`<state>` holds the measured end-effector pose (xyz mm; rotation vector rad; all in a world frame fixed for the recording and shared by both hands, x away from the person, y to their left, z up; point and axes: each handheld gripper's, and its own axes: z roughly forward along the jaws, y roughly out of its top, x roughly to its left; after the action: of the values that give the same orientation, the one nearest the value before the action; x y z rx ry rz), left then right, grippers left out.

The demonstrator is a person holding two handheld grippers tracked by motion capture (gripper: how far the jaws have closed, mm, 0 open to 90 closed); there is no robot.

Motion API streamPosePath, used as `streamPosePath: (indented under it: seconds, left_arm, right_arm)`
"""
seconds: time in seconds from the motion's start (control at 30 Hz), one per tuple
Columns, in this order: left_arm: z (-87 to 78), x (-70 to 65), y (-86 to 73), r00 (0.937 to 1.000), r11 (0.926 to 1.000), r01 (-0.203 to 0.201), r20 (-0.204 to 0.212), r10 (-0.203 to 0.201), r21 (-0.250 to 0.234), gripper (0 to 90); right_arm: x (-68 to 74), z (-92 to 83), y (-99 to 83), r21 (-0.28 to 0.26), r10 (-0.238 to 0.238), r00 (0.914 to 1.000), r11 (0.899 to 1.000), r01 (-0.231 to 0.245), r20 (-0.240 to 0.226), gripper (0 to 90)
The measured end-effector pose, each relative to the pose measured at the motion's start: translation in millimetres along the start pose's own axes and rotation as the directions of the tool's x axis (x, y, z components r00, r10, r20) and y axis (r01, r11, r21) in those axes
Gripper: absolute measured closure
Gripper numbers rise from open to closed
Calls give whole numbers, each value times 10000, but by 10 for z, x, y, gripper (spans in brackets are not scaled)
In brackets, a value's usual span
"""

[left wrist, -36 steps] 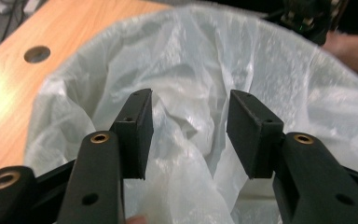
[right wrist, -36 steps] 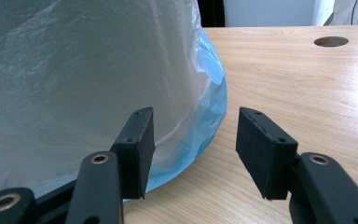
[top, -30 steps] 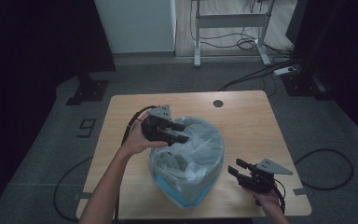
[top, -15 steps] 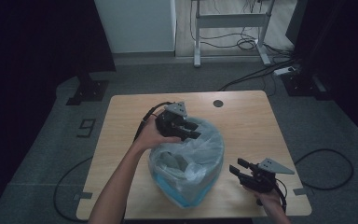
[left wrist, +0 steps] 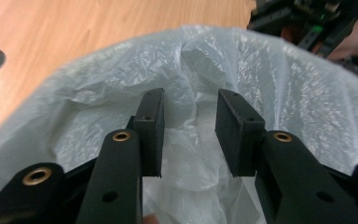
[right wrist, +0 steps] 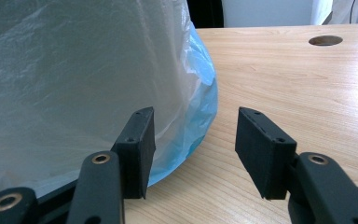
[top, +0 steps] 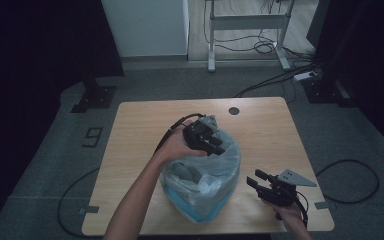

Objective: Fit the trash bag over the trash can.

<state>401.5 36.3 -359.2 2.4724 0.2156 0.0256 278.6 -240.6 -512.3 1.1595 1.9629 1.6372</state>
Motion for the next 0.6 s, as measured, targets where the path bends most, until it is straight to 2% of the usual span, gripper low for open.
streamPosePath:
  seconds: [0.17,0.2,0.23,0.33,0.47,0.6]
  left_arm:
    - [121,-31,29,9999,9974,-125,-78,131,706,620]
    - [121,-31,29,9999,9974,-125,-78,131,706,617]
    - [167,-41,36,9998,9952,-158,-90,168,964,613]
    - [214,-52,45,9998,9931,-185,-93,197,1154,599]
    - [192,-55,45,9996,9946,-171,-203,192,1023,563]
    - [19,-43,18,9993,9996,-5,-382,16,291,521]
  right_arm:
    - [-7,-14,0,-28,28,10000,10000,-28,19,466]
    - [-6,-14,0,-29,25,10000,10000,-25,19,466]
    - [-4,-14,1,-31,13,10000,10000,-12,11,466]
    - [-1,-12,0,-19,21,10000,10000,-21,-1,466]
    - [-5,-13,-3,-13,21,10000,10000,-21,27,466]
    - [-10,-24,2,-60,33,10000,10000,-33,57,466]
